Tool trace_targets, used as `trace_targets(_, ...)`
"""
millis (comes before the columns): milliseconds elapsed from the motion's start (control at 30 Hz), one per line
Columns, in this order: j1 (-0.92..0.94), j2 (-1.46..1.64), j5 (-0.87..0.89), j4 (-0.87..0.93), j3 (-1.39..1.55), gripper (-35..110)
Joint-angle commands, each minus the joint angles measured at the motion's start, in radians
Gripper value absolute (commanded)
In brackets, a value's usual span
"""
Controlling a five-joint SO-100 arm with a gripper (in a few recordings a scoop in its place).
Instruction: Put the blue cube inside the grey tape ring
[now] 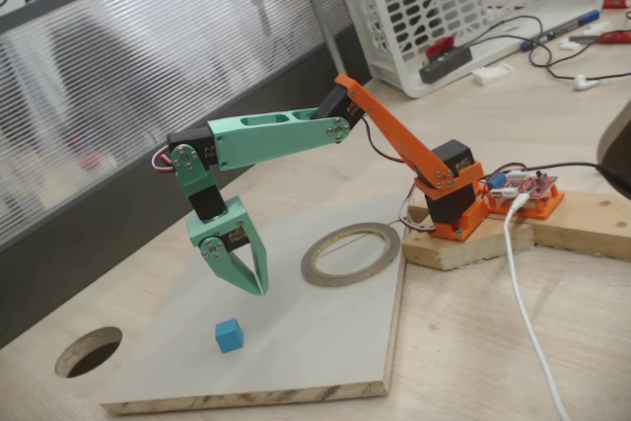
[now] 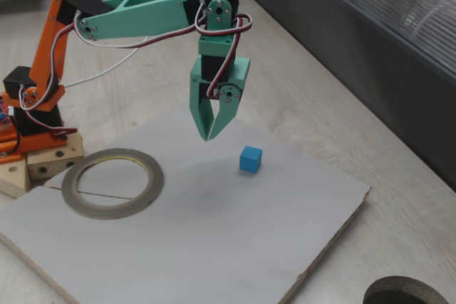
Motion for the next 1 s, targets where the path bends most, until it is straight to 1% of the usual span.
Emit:
trace_targets(0, -0.015, 0.021, 0.003, 0.014, -0.023, 3)
trace_targets(533, -0.017, 0.023, 0.000, 0.002, -0.034, 4)
trace_targets(633, -0.017, 0.023, -0.003, -0.044, -0.025, 5)
trace_targets(733, -0.015, 0.025, -0.003, -0.149, -0.023, 14)
trace_targets(833, -0.015, 0.025, -0.003, -0.235, -0.023, 31)
trace_targets(967, -0.020, 0.023, -0.003, -0.256, -0.023, 54)
